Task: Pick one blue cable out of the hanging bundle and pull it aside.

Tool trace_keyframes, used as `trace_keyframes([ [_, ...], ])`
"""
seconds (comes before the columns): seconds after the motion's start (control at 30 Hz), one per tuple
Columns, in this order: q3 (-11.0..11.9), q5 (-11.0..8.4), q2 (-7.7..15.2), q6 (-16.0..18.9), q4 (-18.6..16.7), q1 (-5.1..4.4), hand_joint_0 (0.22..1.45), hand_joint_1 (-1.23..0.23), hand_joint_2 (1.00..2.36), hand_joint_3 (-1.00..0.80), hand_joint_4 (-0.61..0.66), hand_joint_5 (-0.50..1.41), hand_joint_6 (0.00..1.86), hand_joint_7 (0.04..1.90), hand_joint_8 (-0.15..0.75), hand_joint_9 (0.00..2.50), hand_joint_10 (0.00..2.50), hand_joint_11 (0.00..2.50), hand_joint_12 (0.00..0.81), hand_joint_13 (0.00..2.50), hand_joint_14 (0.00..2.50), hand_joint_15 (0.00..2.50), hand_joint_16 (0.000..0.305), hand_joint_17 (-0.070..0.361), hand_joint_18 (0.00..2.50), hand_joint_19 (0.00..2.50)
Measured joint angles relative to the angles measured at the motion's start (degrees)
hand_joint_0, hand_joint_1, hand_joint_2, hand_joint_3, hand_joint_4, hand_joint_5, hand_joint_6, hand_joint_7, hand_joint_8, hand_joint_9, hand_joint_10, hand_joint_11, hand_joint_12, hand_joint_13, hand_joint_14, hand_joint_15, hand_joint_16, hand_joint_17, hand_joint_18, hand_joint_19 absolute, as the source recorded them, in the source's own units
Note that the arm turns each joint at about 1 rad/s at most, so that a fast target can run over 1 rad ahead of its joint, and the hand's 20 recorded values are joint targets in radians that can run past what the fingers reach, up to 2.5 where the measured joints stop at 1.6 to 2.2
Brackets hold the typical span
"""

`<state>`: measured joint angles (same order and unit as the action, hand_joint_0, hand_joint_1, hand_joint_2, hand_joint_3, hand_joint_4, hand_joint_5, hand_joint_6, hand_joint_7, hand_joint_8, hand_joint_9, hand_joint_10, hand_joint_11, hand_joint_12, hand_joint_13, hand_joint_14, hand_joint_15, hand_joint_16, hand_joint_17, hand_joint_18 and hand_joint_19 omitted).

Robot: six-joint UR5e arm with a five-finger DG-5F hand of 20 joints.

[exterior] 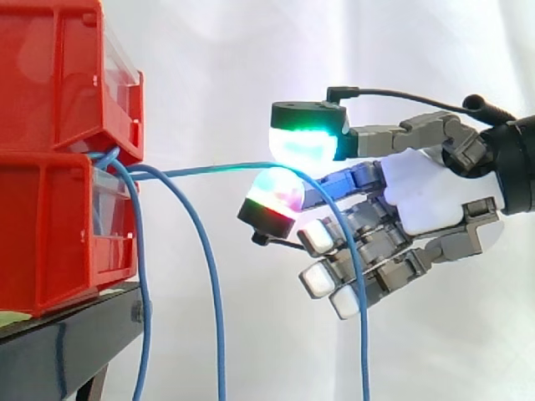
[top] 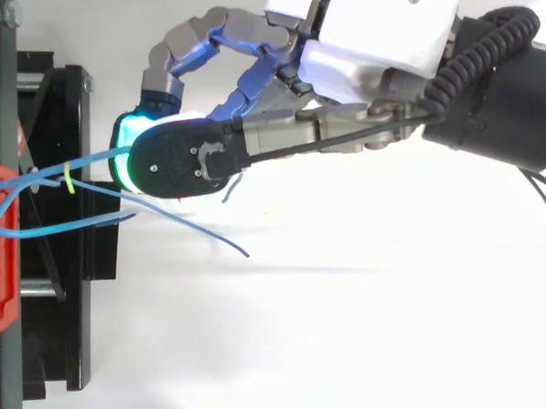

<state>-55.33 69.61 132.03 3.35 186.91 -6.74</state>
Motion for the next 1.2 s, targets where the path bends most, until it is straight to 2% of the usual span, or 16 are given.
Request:
trace_keyframes([
  [0.13,0.1,-0.03,-0.4,-0.2,0.4,0.11,0.59,-0.73,1.01,-0.16,-0.01,-0.1,0.93,0.87,0.297,1.03,0.02,0.58,0.367,0.88,0.02,0.48,0.057,0.129,0.77,0.48],
  [0.37,0.1,-0.08,-0.9,-0.7,1.5,0.16,0.63,-0.78,1.01,-0.03,-0.1,-0.1,0.95,0.9,0.301,1.04,0.02,0.57,0.374,0.9,0.02,0.47,0.059,0.134,0.79,0.45],
  [0.43,0.1,-0.06,-0.9,-0.7,1.7,0.18,0.65,-0.79,1.01,-0.06,-0.13,-0.11,0.96,0.86,0.291,1.02,0.02,0.58,0.36,0.88,0.02,0.48,0.056,0.127,0.76,0.46],
  [0.63,0.1,-0.01,-0.9,-0.7,1.9,0.38,0.65,-0.79,1.02,-0.24,-0.07,-0.13,0.96,0.83,0.253,0.97,0.02,0.6,0.324,0.83,0.02,0.5,0.049,0.109,0.68,0.5],
  [0.87,0.1,0.0,-0.9,-0.6,1.9,0.46,0.63,-0.75,1.01,-0.35,-0.01,-0.13,0.95,0.81,0.252,0.96,0.02,0.6,0.326,0.83,0.02,0.5,0.049,0.109,0.68,0.5],
  [1.2,0.2,0.0,-0.9,-0.6,2.0,0.44,0.52,-0.57,1.0,-0.5,0.02,-0.13,0.93,0.79,0.282,0.98,0.02,0.58,0.349,0.84,0.02,0.5,0.053,0.119,0.71,0.5],
])
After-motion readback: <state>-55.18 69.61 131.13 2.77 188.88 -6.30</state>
